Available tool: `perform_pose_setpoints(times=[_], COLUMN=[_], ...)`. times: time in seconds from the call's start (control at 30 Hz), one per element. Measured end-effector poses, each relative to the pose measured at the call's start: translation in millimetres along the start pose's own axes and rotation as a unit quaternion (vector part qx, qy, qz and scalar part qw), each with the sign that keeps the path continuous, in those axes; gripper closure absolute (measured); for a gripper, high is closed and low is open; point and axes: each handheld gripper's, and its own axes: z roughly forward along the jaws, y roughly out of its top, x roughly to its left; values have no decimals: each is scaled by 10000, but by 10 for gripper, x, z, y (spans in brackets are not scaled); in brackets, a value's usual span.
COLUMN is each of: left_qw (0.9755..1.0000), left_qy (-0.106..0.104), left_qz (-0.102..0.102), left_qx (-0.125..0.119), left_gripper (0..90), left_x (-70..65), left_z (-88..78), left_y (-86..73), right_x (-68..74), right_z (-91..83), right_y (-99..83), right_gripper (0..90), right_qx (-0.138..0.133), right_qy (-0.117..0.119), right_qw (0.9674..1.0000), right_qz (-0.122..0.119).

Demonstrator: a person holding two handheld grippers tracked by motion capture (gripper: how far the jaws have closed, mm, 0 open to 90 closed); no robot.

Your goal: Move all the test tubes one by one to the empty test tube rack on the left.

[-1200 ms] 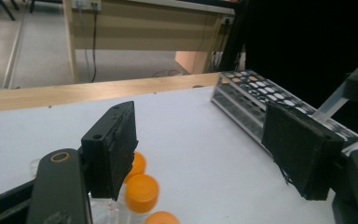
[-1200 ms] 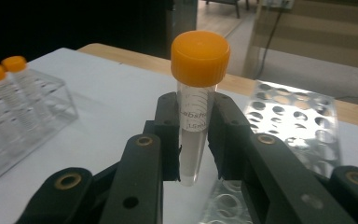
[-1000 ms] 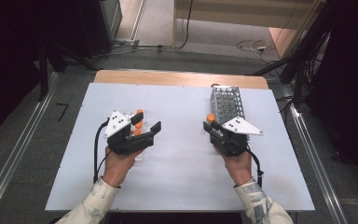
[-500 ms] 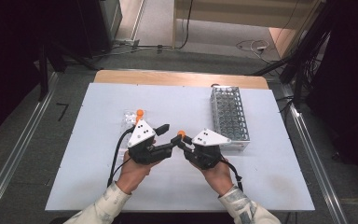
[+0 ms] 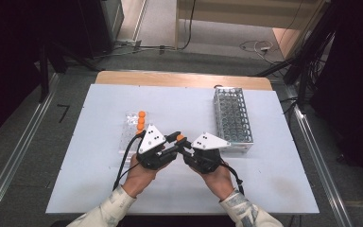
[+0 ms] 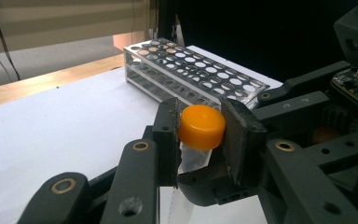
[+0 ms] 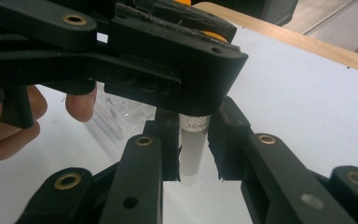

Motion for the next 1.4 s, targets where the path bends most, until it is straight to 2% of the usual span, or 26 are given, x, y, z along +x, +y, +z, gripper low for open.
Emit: perform_pose_setpoints(times=[0.17,0.33,0.4,0.6,0.8,0.97,1.4], left_qw=[10000,9999,9997,9984,9957,9937,9852], left_qy=[10,96,151,354,619,873,1464], left_qz=[12,-62,-129,-323,-531,-535,-733], left_qx=[-3,-42,-104,-290,-431,-463,-510], left_gripper=[690,694,694,694,694,694,694], left_x=[4,66,115,266,449,577,924], left_z=[8,-5,-22,-76,-93,-90,-103], left_y=[-1,33,64,159,270,335,403], right_x=[-8,-31,-55,-198,-403,-515,-552], right_z=[2,-29,-62,-180,-323,-442,-483], right_y=[-7,-5,-6,-60,-154,-187,-214], right_gripper=[711,478,439,327,303,307,317], right_qx=[12,7,5,-23,-45,-123,-113], right_qy=[9,165,173,-49,-268,-430,-516], right_qw=[10000,9999,9998,9997,9986,9975,9969], right_qz=[23,52,85,240,454,554,582])
